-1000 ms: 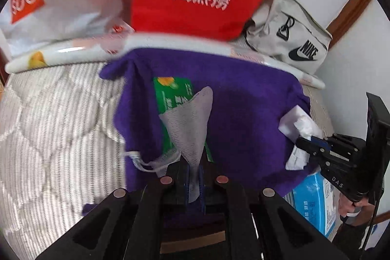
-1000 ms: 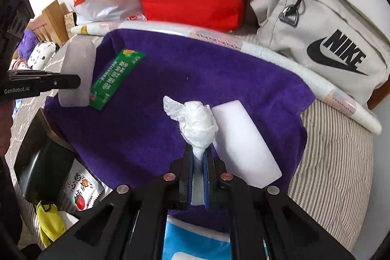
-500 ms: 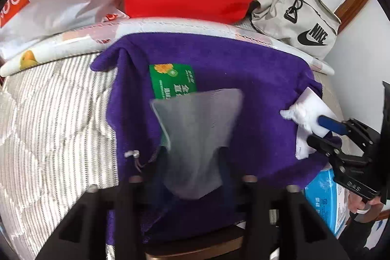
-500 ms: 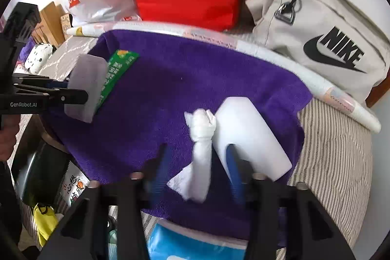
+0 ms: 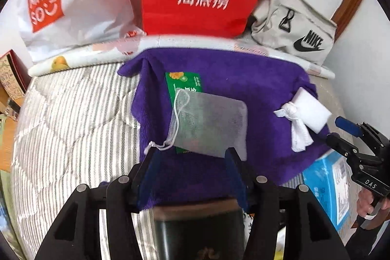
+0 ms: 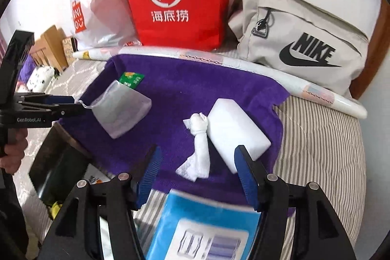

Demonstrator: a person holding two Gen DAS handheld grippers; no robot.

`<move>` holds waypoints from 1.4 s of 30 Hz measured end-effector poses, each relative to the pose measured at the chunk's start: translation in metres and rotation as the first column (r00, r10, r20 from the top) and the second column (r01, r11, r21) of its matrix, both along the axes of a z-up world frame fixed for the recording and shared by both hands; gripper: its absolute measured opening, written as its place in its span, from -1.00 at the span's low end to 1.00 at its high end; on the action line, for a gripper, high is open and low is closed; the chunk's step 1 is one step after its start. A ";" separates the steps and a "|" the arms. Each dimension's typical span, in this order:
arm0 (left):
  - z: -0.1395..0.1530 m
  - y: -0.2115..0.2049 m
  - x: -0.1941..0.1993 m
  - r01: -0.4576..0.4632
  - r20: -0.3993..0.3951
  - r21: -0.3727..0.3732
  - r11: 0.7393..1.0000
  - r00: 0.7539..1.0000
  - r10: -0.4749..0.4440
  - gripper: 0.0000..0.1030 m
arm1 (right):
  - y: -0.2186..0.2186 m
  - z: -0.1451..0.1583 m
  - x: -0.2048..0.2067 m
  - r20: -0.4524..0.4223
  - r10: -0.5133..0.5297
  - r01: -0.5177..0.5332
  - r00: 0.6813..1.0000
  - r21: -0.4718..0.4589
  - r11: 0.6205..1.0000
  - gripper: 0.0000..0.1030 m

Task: Organize soft objects
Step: 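Move both tools back toward the remaining items, left tool toward the yellow pouch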

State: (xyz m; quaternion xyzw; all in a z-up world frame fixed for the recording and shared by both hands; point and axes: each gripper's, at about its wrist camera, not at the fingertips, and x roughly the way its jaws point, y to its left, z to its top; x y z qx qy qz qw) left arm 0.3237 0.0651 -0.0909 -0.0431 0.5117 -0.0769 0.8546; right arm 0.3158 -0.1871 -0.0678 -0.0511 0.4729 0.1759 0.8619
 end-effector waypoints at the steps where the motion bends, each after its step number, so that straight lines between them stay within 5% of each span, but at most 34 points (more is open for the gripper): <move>1: 0.005 0.000 -0.007 -0.004 0.019 0.000 1.000 1.000 0.004 0.02 | -0.002 0.002 -0.006 0.008 -0.006 0.006 1.000 0.007 1.000 0.20; 20: 0.039 -0.018 -0.127 0.041 0.068 -0.086 0.995 0.997 -0.035 0.02 | -0.022 0.039 -0.120 0.034 -0.055 0.051 0.998 0.111 0.992 0.20; 30: 0.007 -0.032 -0.192 0.107 0.046 -0.117 0.987 0.994 -0.102 0.26 | -0.027 0.029 -0.173 0.028 -0.093 0.090 0.995 0.103 0.991 0.20; 38: -0.031 -0.047 -0.200 0.143 0.003 -0.180 0.973 0.989 -0.145 0.31 | -0.033 0.019 -0.208 0.027 -0.122 0.119 0.992 0.085 0.989 0.20; 42: -0.039 -0.055 -0.197 0.154 -0.007 -0.138 0.978 0.988 -0.157 0.31 | -0.039 0.017 -0.218 0.037 -0.165 0.160 0.986 0.095 0.982 0.21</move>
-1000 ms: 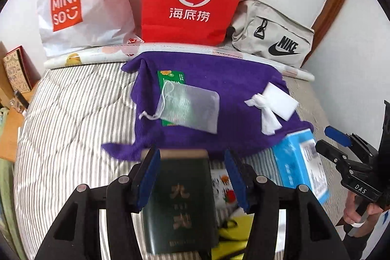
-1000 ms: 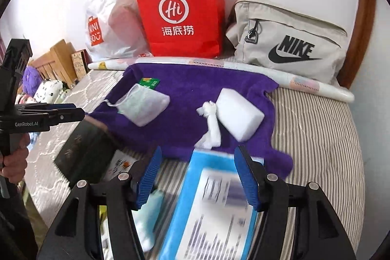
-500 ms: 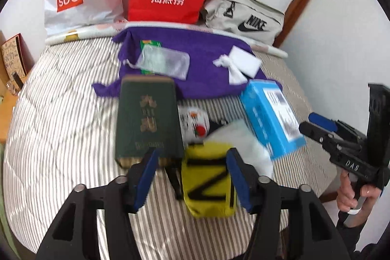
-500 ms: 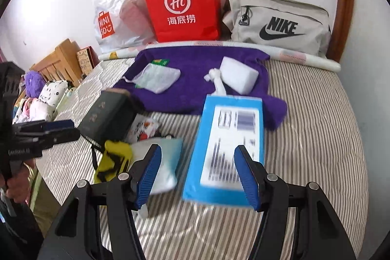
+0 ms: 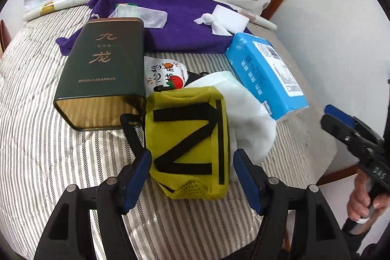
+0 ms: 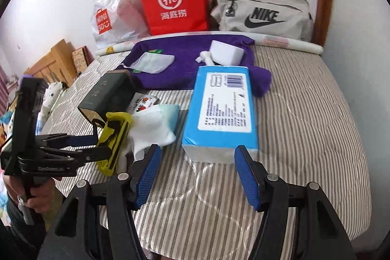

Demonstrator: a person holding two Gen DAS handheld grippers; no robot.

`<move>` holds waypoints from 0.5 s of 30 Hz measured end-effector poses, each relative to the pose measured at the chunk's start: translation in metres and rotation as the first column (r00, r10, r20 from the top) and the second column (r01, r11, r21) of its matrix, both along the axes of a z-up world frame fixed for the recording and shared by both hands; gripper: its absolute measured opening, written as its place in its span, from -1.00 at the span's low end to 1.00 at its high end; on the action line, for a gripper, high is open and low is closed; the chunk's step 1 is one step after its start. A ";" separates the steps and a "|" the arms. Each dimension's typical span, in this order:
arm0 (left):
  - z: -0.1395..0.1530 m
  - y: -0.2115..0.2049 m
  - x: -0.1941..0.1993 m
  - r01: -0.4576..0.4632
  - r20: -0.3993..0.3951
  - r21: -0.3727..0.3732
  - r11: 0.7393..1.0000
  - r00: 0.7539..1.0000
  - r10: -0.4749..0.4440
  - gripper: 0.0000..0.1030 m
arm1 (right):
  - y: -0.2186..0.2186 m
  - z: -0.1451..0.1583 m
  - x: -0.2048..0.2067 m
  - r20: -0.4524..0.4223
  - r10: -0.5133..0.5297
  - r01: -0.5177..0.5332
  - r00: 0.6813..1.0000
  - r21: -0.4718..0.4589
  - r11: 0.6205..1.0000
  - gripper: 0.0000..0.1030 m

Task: Organize soft objects
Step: 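Move both tools back toward the remaining items, left tool toward the yellow pouch, then grasp the yellow pouch with the left tool while the right tool grasps the white gloves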

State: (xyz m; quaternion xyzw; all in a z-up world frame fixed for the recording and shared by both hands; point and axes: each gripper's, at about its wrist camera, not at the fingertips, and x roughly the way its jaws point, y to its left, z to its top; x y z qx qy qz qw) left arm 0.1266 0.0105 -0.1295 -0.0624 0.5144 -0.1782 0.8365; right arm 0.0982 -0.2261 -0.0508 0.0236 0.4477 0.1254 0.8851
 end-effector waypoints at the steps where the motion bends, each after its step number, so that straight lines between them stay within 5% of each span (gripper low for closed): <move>1: 0.000 -0.002 0.000 0.005 0.004 0.006 1.000 1.000 -0.005 0.31 | -0.001 0.000 -0.001 0.003 -0.005 0.005 1.000 0.001 1.000 0.21; 13: -0.008 -0.018 0.008 -0.037 0.038 0.065 0.997 0.999 0.035 0.29 | -0.001 -0.002 -0.013 0.011 0.001 -0.001 1.000 -0.027 1.000 0.21; 15: -0.006 -0.018 0.006 -0.041 0.054 0.076 0.996 0.998 0.037 -0.04 | -0.002 -0.002 -0.014 0.015 0.005 -0.005 1.000 -0.024 1.000 0.21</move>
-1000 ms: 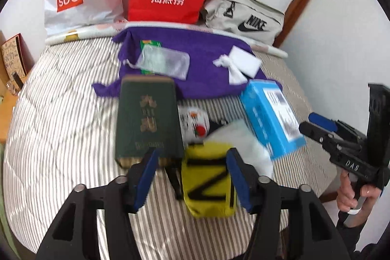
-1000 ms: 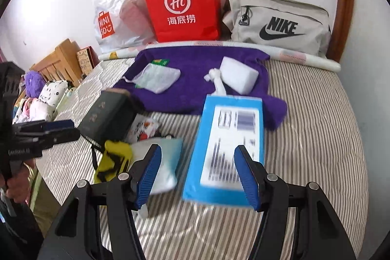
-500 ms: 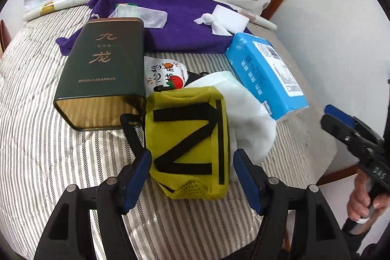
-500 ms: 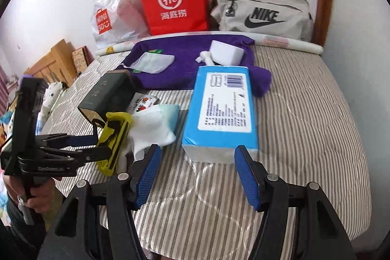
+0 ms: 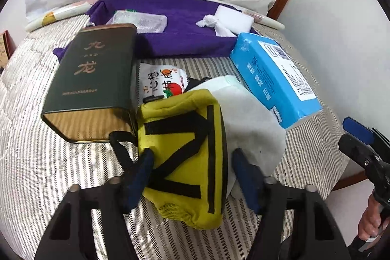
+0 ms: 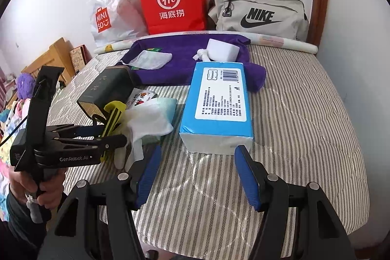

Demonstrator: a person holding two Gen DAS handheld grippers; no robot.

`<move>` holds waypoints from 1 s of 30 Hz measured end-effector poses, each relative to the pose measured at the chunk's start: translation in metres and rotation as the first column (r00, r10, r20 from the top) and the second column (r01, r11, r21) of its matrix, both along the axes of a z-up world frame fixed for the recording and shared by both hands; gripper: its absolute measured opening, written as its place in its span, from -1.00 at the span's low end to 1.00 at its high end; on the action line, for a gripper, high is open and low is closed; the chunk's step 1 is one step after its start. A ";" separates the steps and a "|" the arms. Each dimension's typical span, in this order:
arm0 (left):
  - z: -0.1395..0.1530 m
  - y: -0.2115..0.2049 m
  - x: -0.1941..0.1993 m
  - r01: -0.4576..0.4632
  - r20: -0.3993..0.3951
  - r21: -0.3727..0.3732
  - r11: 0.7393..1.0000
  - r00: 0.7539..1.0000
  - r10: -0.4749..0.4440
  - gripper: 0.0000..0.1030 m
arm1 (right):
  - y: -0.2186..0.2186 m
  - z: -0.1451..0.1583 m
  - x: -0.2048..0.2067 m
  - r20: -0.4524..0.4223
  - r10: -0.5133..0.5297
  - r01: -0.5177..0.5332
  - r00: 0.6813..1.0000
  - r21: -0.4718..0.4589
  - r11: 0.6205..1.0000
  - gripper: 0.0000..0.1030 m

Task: Organize soft objects
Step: 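Grasp the yellow pouch with the left tool while the right tool grasps the white gloves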

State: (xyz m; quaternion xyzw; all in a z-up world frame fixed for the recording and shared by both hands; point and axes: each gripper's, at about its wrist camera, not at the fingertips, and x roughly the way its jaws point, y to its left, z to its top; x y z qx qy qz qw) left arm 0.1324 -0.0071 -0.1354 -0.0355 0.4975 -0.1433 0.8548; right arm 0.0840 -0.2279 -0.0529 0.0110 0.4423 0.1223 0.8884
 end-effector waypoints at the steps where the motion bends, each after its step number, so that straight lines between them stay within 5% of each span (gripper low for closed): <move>1: 0.003 0.001 -0.001 0.004 0.009 0.003 1.000 1.000 -0.004 -0.09 | -0.001 0.000 0.000 0.001 -0.001 0.001 1.000 0.003 1.000 0.21; 9: 0.021 0.020 -0.016 0.006 0.037 -0.040 0.999 0.999 -0.004 -0.63 | 0.003 -0.003 -0.002 -0.001 0.016 -0.016 1.000 0.010 1.000 0.21; 25: 0.007 0.040 -0.009 -0.050 0.064 0.019 0.999 0.997 0.049 -0.56 | 0.034 -0.012 0.001 -0.018 0.092 -0.092 0.996 -0.016 0.996 0.21; 27: 0.005 0.040 -0.006 -0.037 0.069 0.005 0.999 0.997 0.037 -0.77 | 0.038 -0.015 0.003 -0.023 0.100 -0.100 0.995 -0.012 0.995 0.21; 30: 0.012 0.040 -0.014 -0.012 0.103 0.012 1.000 0.995 0.010 -0.82 | 0.045 -0.019 0.010 -0.037 0.120 -0.120 0.992 0.004 0.993 0.21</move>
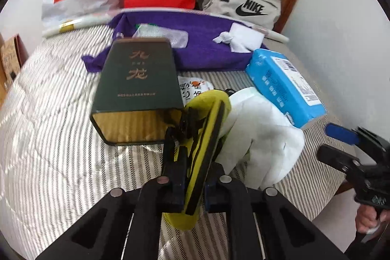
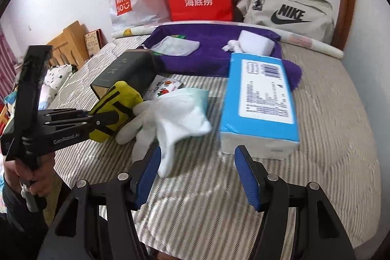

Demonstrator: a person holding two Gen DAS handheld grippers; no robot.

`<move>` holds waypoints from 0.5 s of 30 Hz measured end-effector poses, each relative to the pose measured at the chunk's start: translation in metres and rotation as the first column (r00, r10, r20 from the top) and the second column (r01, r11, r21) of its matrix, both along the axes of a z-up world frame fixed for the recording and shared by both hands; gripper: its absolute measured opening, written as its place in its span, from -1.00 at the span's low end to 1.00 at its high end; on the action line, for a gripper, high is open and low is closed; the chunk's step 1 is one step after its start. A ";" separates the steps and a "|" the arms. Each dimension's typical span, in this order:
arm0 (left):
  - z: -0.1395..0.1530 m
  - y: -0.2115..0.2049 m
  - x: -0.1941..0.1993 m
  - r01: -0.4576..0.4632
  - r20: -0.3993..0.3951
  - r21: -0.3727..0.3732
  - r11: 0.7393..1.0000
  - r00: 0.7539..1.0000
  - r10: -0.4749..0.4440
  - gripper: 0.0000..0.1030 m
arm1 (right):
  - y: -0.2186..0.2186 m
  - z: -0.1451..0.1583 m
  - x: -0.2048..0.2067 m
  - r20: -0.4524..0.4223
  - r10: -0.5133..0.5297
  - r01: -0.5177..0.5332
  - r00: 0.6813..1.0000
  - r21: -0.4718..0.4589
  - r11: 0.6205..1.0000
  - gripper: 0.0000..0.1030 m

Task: Organize soft objects
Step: 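Grasp the yellow pouch with the left tool while the right tool grasps the white gloves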

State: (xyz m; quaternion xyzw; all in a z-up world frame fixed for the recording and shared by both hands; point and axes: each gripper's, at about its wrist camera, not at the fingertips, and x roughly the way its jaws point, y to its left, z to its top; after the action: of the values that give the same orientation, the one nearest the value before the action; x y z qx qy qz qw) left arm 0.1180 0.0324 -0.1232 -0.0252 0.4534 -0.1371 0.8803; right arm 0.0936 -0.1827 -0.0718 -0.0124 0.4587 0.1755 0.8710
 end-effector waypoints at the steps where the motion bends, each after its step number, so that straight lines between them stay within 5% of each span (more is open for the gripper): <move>1: 0.003 0.000 -0.003 0.005 0.007 0.001 1.000 1.000 -0.005 -0.82 | 0.003 -0.001 0.002 -0.004 0.007 -0.007 1.000 0.007 1.000 0.21; 13: 0.015 0.041 -0.025 -0.059 0.021 -0.041 0.997 0.998 0.059 -0.82 | 0.052 -0.029 0.036 -0.068 0.087 -0.087 0.994 -0.001 0.996 0.26; 15: 0.011 0.047 -0.023 -0.072 0.009 -0.045 0.996 0.997 0.072 -0.82 | 0.059 -0.032 0.039 -0.040 0.082 -0.083 0.996 -0.029 0.996 0.10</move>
State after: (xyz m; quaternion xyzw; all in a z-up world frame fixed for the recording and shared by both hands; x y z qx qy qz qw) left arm 0.0951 0.0796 -0.1124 -0.0602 0.4443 -0.1154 0.8864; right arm 0.1331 -0.1234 -0.1042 -0.0414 0.4771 0.2043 0.8537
